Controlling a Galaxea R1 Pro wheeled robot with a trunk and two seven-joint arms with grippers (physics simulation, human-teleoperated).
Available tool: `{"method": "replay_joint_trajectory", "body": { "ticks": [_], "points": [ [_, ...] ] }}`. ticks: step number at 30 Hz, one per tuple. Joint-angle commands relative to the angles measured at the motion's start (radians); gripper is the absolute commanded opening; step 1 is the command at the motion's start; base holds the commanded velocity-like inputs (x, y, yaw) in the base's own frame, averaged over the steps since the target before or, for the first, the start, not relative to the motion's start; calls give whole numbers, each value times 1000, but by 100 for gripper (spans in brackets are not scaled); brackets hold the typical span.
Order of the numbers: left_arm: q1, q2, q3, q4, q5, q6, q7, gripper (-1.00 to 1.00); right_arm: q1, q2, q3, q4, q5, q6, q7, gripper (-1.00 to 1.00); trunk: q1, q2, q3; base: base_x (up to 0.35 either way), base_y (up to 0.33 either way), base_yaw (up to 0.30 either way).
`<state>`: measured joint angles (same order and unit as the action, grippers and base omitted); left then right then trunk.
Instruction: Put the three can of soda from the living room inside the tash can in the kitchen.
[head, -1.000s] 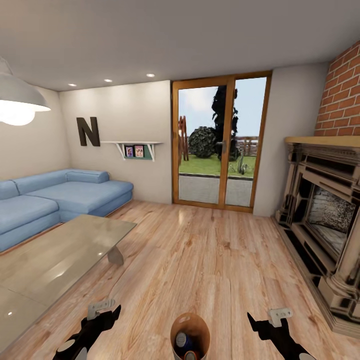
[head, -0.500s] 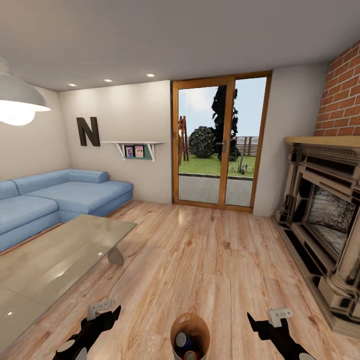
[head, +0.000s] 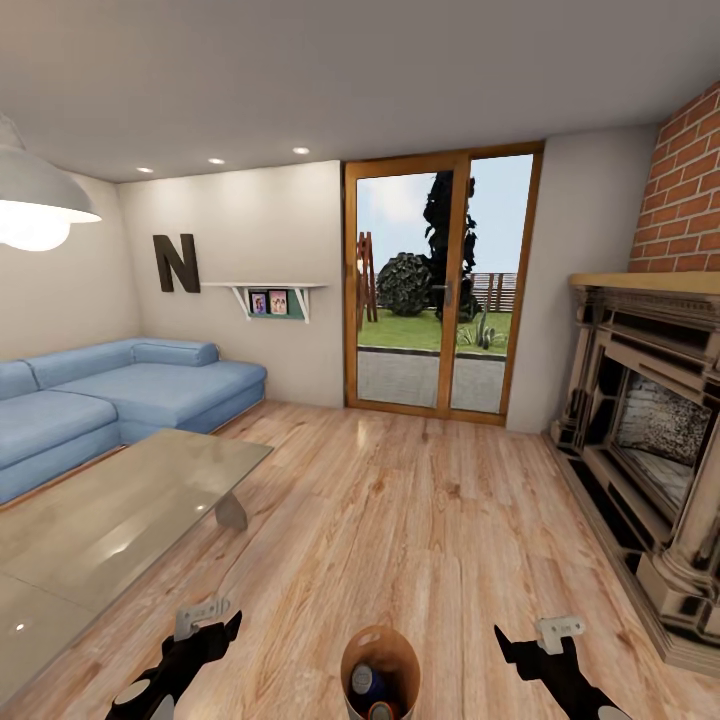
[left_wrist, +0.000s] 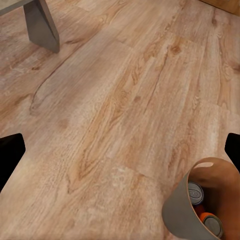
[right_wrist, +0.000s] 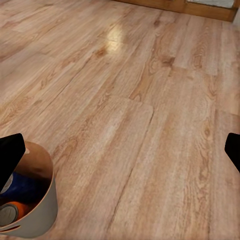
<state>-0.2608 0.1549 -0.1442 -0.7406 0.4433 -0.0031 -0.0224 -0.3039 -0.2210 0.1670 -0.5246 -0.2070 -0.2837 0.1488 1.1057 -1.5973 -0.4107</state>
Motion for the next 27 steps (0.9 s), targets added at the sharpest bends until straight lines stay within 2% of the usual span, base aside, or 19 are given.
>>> {"method": "replay_joint_trajectory", "body": {
  "ticks": [1, 8, 14, 21, 27],
  "points": [
    [0, 0, 0, 0, 0, 0, 0, 100, 0, 0, 0, 0, 0, 0, 0, 100, 0, 0, 0, 0, 0, 0],
    [0, 0, 0, 36, 0, 0, 1, 100, 0, 1, 1, 17, 0, -1, 0, 100, 0, 0, 0, 0, 0, 0],
    [0, 0, 0, 173, 0, -25, 2, 100, 0, 3, 0, 101, 0, -3, 0, 100, 0, 0, 0, 0, 0, 0],
    [0, 0, 1, 410, 0, -155, 1, 100, 0, 2, -4, 184, -1, -8, 0, 100, 0, 0, 0, 0, 0, 0],
    [2, 1, 1, 518, 0, -275, -2, 100, 0, 2, -6, 283, -3, -13, -1, 100, 0, 0, 0, 0, 0, 0]
  ]
}}
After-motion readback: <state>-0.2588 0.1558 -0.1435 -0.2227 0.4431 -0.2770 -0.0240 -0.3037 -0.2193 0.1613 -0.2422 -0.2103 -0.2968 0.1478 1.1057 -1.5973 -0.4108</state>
